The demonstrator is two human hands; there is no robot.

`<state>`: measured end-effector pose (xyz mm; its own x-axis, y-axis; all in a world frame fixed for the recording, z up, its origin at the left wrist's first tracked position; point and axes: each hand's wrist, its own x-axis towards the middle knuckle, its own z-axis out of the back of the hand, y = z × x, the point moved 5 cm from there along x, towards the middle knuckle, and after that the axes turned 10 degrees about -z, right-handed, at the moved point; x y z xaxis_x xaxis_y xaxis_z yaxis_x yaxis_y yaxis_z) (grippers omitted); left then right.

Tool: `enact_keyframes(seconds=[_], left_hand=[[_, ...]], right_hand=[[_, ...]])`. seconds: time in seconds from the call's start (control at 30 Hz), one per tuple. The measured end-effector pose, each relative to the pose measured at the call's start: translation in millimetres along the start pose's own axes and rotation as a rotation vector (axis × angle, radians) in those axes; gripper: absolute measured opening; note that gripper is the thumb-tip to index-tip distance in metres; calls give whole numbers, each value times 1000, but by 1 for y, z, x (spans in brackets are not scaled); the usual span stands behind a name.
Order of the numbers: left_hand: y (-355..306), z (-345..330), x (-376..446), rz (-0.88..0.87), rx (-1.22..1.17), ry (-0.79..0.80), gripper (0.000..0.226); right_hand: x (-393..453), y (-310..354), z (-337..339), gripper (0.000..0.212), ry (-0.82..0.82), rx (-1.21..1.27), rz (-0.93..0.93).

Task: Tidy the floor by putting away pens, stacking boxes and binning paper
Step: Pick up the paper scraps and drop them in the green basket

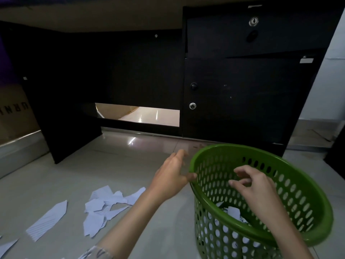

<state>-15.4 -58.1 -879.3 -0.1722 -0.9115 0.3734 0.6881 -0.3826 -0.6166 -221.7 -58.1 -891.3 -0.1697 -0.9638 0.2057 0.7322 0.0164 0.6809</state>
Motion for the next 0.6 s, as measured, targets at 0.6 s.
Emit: enact_keyframes(seconds=[0.6], left_hand=[[134,66,-115,406,-26,-97,34]], right_hand=[[-62,107,-137,23,415,457,367]])
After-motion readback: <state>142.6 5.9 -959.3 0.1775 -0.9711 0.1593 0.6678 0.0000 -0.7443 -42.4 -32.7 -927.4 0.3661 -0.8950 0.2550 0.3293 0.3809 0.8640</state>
